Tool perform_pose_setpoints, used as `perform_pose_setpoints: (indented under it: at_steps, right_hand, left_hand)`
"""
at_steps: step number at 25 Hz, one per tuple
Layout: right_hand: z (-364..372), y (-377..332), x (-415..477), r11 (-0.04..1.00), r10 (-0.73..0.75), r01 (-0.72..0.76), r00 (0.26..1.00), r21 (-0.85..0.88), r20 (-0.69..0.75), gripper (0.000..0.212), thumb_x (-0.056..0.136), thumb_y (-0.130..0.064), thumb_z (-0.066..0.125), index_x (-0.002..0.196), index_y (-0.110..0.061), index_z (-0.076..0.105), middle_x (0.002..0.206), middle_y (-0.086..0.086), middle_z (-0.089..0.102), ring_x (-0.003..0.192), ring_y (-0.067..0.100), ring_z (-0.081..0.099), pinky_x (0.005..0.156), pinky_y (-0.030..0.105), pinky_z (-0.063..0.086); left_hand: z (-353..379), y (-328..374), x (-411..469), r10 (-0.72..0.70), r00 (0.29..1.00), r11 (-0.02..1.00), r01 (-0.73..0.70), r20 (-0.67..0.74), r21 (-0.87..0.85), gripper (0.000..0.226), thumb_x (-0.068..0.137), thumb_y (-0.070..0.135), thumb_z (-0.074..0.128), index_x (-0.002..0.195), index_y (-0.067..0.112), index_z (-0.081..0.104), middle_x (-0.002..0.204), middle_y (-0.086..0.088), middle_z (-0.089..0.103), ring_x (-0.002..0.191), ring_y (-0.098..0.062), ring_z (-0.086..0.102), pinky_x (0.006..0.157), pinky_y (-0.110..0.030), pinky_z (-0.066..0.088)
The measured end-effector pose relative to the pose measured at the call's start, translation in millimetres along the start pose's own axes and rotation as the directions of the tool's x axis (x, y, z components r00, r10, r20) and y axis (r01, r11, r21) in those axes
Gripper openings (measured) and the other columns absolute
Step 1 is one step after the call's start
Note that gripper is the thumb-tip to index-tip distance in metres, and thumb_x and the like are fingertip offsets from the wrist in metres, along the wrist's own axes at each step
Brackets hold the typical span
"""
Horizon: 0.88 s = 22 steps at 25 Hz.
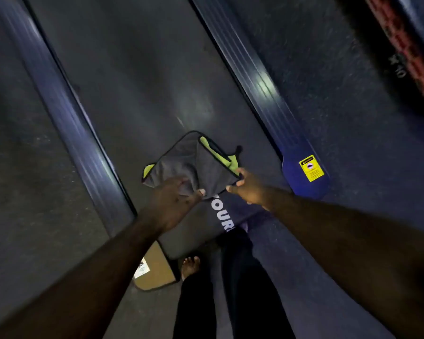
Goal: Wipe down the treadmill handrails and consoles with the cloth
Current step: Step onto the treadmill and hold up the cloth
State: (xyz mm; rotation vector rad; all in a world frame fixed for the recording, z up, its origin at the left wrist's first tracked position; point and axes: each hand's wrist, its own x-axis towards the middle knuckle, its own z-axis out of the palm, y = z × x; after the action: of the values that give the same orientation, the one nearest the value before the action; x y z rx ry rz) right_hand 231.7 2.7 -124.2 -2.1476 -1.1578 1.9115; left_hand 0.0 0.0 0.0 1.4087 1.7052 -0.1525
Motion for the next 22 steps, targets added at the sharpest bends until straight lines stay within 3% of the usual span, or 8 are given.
perform_pose_setpoints:
  at_steps: [4, 6, 8, 9, 12, 17, 19, 22]
  right_hand:
    - [11, 7, 79, 0.982, 0.186, -0.185, 0.982, -0.031, 0.040, 0.079, 0.099, -0.033, 0.072, 0.162, -0.031, 0.024, 0.149, 0.008, 0.051, 0.112, 0.027, 0.063, 0.069, 0.038, 0.058]
    - [21, 12, 101, 0.961, 0.275, -0.275, 0.960, 0.003, 0.045, 0.064, 0.100, -0.034, 0.072, 0.152, -0.025, 0.037, 0.140, 0.010, 0.058, 0.110, 0.028, 0.066, 0.070, 0.037, 0.059]
    - [25, 16, 105, 0.962, 0.269, -0.270, 0.963, 0.048, 0.028, 0.033, 0.100, -0.033, 0.072, 0.123, -0.015, 0.058, 0.132, 0.014, 0.065, 0.109, 0.027, 0.068, 0.067, 0.034, 0.060]
    - [26, 15, 98, 0.971, 0.233, -0.233, 0.972, 0.052, -0.005, 0.024, 0.099, -0.037, 0.072, 0.102, -0.015, 0.062, 0.122, 0.016, 0.070, 0.105, 0.028, 0.070, 0.072, 0.037, 0.062]
    - [12, -1, 48, 0.997, 0.008, -0.024, 0.974, -0.067, -0.227, 0.058, 0.094, -0.060, 0.068, 0.059, -0.016, 0.054, 0.070, 0.009, 0.071, 0.077, 0.027, 0.072, 0.086, 0.044, 0.058]
    - [-52, -85, -124, 0.976, -0.219, 0.204, 0.887, -0.080, -0.407, 0.046, 0.084, -0.048, 0.079, 0.058, -0.013, 0.066, 0.052, 0.005, 0.062, 0.065, 0.027, 0.072, 0.070, 0.047, 0.058]
    - [-80, -112, -209, 0.930, -0.363, 0.276, 0.786, -0.242, -0.500, 0.053, 0.088, -0.040, 0.079, 0.055, -0.004, 0.059, 0.050, 0.007, 0.055, 0.060, 0.026, 0.064, 0.063, 0.042, 0.046]
    - [-117, -128, -331, 0.859, -0.488, 0.230, 0.636, -0.457, -0.597, 0.066, 0.097, -0.037, 0.070, 0.047, -0.011, 0.035, 0.047, 0.003, 0.037, 0.055, 0.022, 0.046, 0.060, 0.035, 0.023]
  left_hand:
    - [32, -19, 57, -0.039, 0.998, 0.998, 0.042, 0.057, -0.052, 0.074, 0.092, 0.064, 0.068, 0.149, 0.018, 0.056, 0.151, -0.005, 0.058, 0.133, -0.020, 0.058, 0.106, -0.032, 0.045]
    - [38, -25, 70, -0.040, 0.997, 0.998, 0.042, 0.059, -0.045, 0.073, 0.092, 0.064, 0.067, 0.147, 0.018, 0.058, 0.149, -0.004, 0.060, 0.132, -0.019, 0.058, 0.108, -0.034, 0.047]
    - [33, -28, 72, -0.050, 0.997, 0.998, 0.053, 0.053, -0.045, 0.070, 0.091, 0.065, 0.067, 0.143, 0.019, 0.061, 0.145, -0.003, 0.063, 0.129, -0.020, 0.061, 0.108, -0.036, 0.049]
    - [28, -28, 69, -0.055, 0.997, 0.997, 0.058, 0.060, -0.056, 0.069, 0.090, 0.067, 0.067, 0.141, 0.020, 0.062, 0.143, -0.003, 0.064, 0.127, -0.020, 0.063, 0.107, -0.038, 0.050]
    - [-2, -11, 43, -0.047, 0.997, 0.994, 0.053, 0.061, -0.093, 0.087, 0.079, 0.084, 0.063, 0.141, 0.023, 0.061, 0.140, -0.002, 0.065, 0.120, -0.020, 0.065, 0.106, -0.040, 0.051]
    - [-84, 63, -65, 0.086, 0.996, 0.990, -0.083, 0.023, -0.112, 0.069, 0.094, 0.065, 0.064, 0.148, 0.022, 0.058, 0.146, 0.000, 0.063, 0.127, -0.016, 0.061, 0.098, -0.024, 0.041]
    - [-110, 95, -112, 0.176, 0.984, 0.973, -0.175, -0.007, -0.153, 0.066, 0.094, 0.062, 0.066, 0.145, 0.020, 0.060, 0.141, 0.000, 0.065, 0.118, -0.013, 0.062, 0.094, -0.023, 0.040]
    - [-140, 146, -172, 0.351, 0.935, 0.917, -0.356, -0.057, -0.179, 0.058, 0.095, 0.058, 0.068, 0.137, 0.018, 0.065, 0.132, -0.001, 0.070, 0.109, -0.013, 0.065, 0.092, -0.027, 0.048]
